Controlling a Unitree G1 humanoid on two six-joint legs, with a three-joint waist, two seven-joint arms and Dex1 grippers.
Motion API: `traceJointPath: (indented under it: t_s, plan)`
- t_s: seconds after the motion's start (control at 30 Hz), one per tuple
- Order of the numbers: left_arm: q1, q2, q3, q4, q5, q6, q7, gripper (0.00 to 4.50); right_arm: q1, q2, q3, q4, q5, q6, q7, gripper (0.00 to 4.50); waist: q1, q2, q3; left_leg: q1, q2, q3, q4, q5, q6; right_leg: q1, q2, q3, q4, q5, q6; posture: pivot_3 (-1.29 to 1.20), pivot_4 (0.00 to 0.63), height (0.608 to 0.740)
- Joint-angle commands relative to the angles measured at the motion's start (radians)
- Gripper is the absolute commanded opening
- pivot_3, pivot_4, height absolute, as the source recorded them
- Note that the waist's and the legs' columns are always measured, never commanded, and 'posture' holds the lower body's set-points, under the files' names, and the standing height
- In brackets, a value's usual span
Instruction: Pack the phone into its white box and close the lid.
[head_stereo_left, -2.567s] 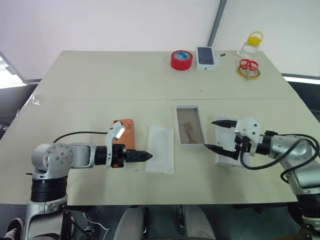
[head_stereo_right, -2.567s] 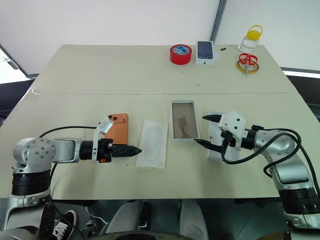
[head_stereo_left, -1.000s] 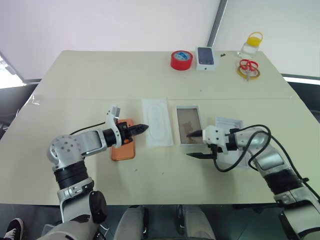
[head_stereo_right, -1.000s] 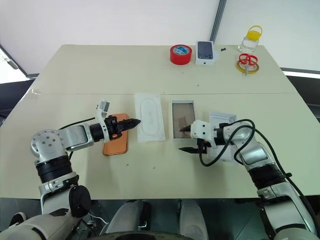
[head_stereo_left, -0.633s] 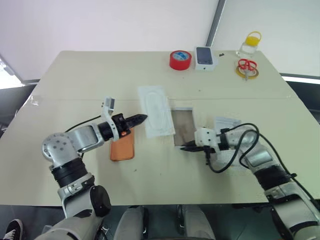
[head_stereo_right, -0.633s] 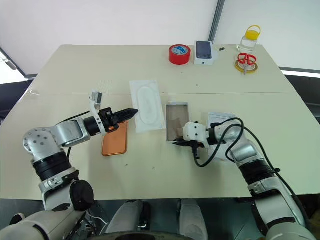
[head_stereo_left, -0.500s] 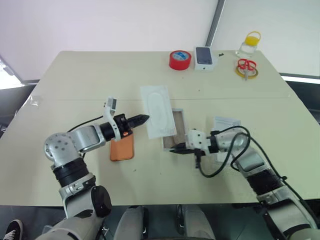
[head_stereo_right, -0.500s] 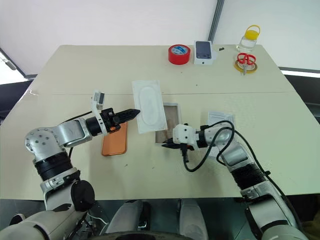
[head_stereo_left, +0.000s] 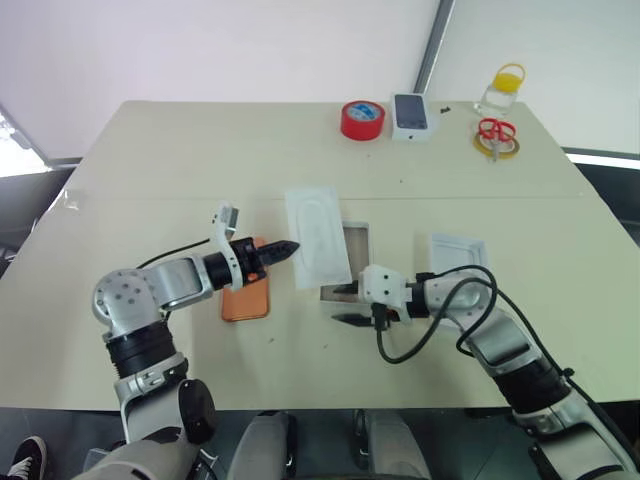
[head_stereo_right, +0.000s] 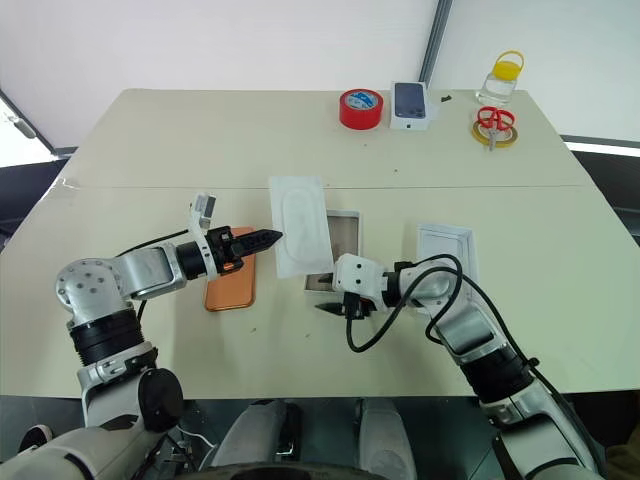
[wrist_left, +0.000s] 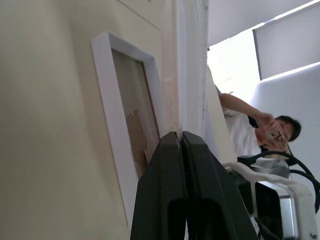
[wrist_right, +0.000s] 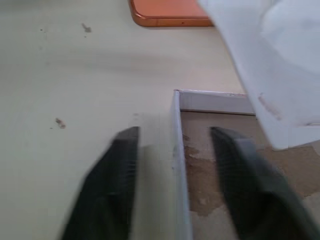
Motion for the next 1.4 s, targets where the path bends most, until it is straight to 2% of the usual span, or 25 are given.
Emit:
traceJointPath:
  t_s: [0.03, 0.17, 0.4, 0.67, 0.77, 1.07, 1.4]
  plan:
    - [0.006, 0.051, -0.081, -0.015, 0.001, -0.055, -0.100, 0.00, 0.010, -0.054, -0.129, -0.105, 0.143, 0.069, 0.041, 3.35, 0.003, 0.000, 0.000, 0.000, 0.000, 0.000, 0.000, 0.000, 0.000, 0.000, 0.000, 0.000, 0.000, 0.000, 0.000, 0.00, 0.150, 0.740]
    - [-0.032, 0.078, -0.129, 0.077, 0.008, -0.079, -0.171, 0.00, 0.019, -0.096, -0.271, -0.081, 0.285, 0.170, 0.051, 3.35, 0.004, 0.000, 0.000, -0.001, 0.000, 0.000, 0.000, -0.001, 0.001, 0.000, 0.000, 0.000, -0.001, -0.002, -0.004, 0.00, 0.150, 0.740]
    - [-0.067, 0.087, -0.295, 0.232, 0.112, -0.207, -0.290, 0.00, -0.013, -0.133, -0.334, 0.025, 0.290, 0.156, 0.018, 3.35, -0.001, 0.000, 0.000, -0.001, 0.000, 0.001, 0.000, -0.001, 0.002, 0.000, 0.000, 0.000, -0.001, -0.002, -0.004, 0.00, 0.150, 0.740]
    - [-0.105, 0.039, -0.300, 0.314, 0.138, -0.241, -0.280, 0.00, 0.017, -0.134, -0.315, 0.034, 0.246, 0.071, -0.008, 3.35, 0.003, 0.000, 0.000, -0.003, 0.000, 0.001, 0.000, -0.001, 0.002, -0.002, 0.000, 0.000, -0.001, -0.002, -0.003, 0.00, 0.150, 0.740]
    - [-0.146, 0.014, -0.255, 0.380, 0.147, -0.268, -0.243, 0.00, 0.017, -0.124, -0.307, 0.030, 0.245, 0.064, -0.016, 3.35, 0.003, 0.000, 0.000, -0.003, 0.000, 0.000, 0.001, -0.001, 0.002, -0.002, 0.000, 0.000, -0.001, -0.002, -0.003, 0.00, 0.150, 0.740]
    - [-0.136, 0.017, -0.316, 0.347, 0.156, -0.222, -0.282, 0.00, 0.000, -0.115, -0.296, 0.064, 0.231, 0.025, -0.027, 3.35, 0.001, 0.000, 0.000, -0.003, 0.000, 0.000, 0.001, -0.001, 0.003, -0.002, 0.000, 0.000, -0.001, 0.000, 0.001, 0.00, 0.150, 0.740]
    - [-0.140, 0.040, -0.342, 0.372, 0.200, -0.255, -0.316, 0.00, 0.006, -0.106, -0.297, 0.067, 0.231, 0.000, -0.048, 3.35, 0.001, 0.000, 0.000, -0.003, 0.000, 0.000, 0.001, -0.001, 0.003, -0.002, 0.000, 0.000, -0.001, 0.000, 0.000, 0.00, 0.150, 0.740]
